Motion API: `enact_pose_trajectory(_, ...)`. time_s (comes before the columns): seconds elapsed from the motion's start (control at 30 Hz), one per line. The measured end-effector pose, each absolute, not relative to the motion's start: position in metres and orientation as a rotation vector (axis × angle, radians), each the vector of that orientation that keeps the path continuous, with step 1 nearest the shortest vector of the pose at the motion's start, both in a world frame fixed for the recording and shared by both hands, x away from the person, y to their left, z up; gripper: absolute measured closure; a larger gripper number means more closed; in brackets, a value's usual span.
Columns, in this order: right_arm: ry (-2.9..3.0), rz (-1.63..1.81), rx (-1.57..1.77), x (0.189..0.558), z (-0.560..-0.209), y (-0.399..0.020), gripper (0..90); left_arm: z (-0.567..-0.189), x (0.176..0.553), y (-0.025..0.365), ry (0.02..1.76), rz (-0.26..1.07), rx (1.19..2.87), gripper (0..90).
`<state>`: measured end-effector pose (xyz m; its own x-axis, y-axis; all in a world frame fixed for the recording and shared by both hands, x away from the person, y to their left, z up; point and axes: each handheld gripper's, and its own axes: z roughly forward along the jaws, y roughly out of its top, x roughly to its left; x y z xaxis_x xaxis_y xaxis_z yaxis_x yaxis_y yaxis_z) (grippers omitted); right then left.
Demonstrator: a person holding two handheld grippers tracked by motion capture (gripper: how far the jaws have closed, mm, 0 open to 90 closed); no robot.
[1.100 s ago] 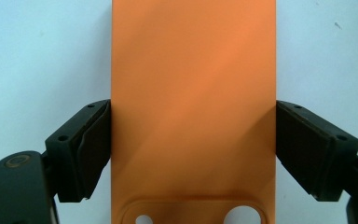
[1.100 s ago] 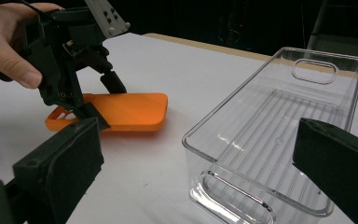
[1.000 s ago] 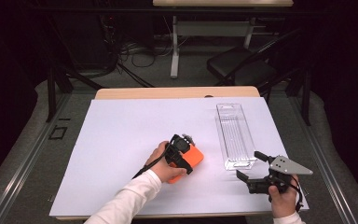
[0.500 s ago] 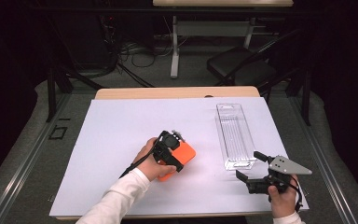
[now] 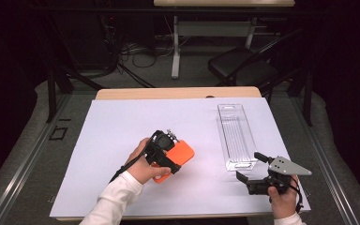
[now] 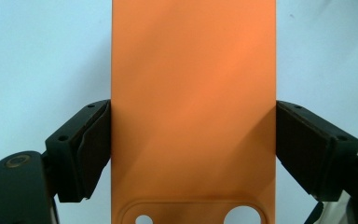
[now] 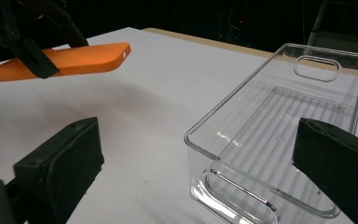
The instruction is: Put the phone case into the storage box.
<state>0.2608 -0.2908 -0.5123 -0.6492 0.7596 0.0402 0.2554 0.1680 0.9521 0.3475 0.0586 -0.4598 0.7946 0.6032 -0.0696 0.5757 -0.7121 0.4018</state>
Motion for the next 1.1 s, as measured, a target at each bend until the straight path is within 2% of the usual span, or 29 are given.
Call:
enact_pose_trajectory(0.47, 2.077, 1.440, 0.913, 0.264, -0.506, -0.276, 1.2, -0.452, 0.345, 0.057, 0.781, 0.036, 2.585, 16.0)
enact_pose_trajectory(0.63, 2.130, 1.383, 0.901, 0.269, -0.500, -0.265, 1.4, -0.447, 0.345, 0.058, 0.754, 0.032, 2.583, 16.0)
enact_pose_trajectory(0.73, 2.134, 1.340, 0.886, 0.270, -0.497, -0.257, 4.5, -0.445, 0.344, 0.058, 0.745, 0.019, 2.594, 16.0)
enact_pose_trajectory(1.1, 2.296, 1.301, 0.758, 0.278, -0.476, -0.227, 4.1, -0.436, 0.341, 0.061, 0.741, -0.032, 2.597, 16.0)
